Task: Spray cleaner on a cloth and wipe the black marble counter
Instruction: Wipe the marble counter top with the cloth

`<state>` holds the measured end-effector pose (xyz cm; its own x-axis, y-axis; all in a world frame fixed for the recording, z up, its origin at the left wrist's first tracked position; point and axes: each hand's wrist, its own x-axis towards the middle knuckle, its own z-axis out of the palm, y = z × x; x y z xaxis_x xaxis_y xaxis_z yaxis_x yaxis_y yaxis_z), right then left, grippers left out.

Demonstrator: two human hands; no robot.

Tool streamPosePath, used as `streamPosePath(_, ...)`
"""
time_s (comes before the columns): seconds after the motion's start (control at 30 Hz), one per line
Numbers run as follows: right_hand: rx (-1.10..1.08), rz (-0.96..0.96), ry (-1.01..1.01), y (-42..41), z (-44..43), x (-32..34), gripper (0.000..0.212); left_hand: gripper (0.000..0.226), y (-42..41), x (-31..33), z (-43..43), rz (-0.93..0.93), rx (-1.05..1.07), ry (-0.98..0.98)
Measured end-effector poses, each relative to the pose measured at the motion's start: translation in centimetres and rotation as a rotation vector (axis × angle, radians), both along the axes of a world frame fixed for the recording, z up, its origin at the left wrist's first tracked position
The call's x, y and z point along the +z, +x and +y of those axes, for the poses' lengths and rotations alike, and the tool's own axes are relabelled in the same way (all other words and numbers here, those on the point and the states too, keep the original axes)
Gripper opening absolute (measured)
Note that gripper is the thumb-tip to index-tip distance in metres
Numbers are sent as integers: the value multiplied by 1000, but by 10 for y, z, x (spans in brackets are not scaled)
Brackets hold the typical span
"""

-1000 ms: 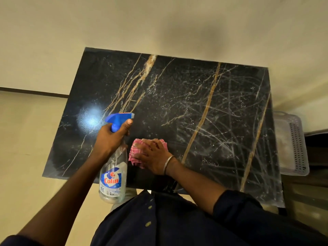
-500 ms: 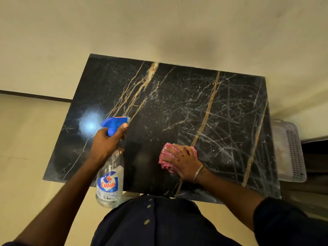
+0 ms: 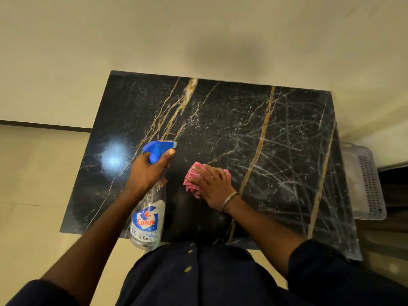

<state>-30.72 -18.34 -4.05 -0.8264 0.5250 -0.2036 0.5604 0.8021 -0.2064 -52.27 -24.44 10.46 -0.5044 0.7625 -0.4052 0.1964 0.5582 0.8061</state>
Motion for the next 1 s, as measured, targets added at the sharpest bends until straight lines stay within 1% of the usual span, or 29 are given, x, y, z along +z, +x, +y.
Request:
streamPosePath(0.1, -152, 1, 42, 54, -19, -3, 58, 55, -6, -3, 6, -47, -16, -6)
streamPosePath(0.17, -225, 18, 71, 89, -30, -3, 54, 59, -10, -3, 10, -77, -36, -6)
streamPosePath(0.23, -309, -7, 62, 108, -34, -3, 54, 62, -13, -3, 16, -90, -54, -2)
streamPosePath(0.3, -490, -29, 41, 100, -35, -2, 55, 58, -16, -3, 22, -85, -87, 1)
streamPosePath(0.37, -754, 0, 16, 73, -37, -1, 53, 53, -19, -4, 27, -64, -117, -6)
streamPosePath(0.43, -915, 38, 12, 37, -35, 3, 55, 55, -21, -4, 31, -35, -143, -12)
streamPosePath(0.47, -926, 46, 14, 21, -33, 5, 57, 59, -21, -4, 33, -31, -160, -12)
streamPosePath(0.5, -891, 41, 11, 5, -30, 5, 60, 63, -21, -3, 35, -32, -177, -10)
streamPosePath(0.57, -743, 16, -33, -24, -29, 5, 62, 68, -22, -1, 38, -29, -207, -5)
streamPosePath(0.67, -542, 21, -74, -51, -26, 4, 59, 63, -25, -1, 43, 4, -225, -5)
streamPosePath(0.73, -441, 32, -44, -46, -18, 7, 60, 58, -29, -1, 48, 3, -225, -6)
streamPosePath(0.8, -382, 28, 7, -27, -6, 10, 65, 53, -34, 0, 52, 0, -224, -9)
streamPosePath(0.87, -457, -20, 52, -1, 11, 12, 67, 48, -38, 1, 55, 0, -228, -7)
streamPosePath(1.0, -779, -99, 74, 40, 42, 16, 64, 46, -44, -2, 58, -20, -238, -20)
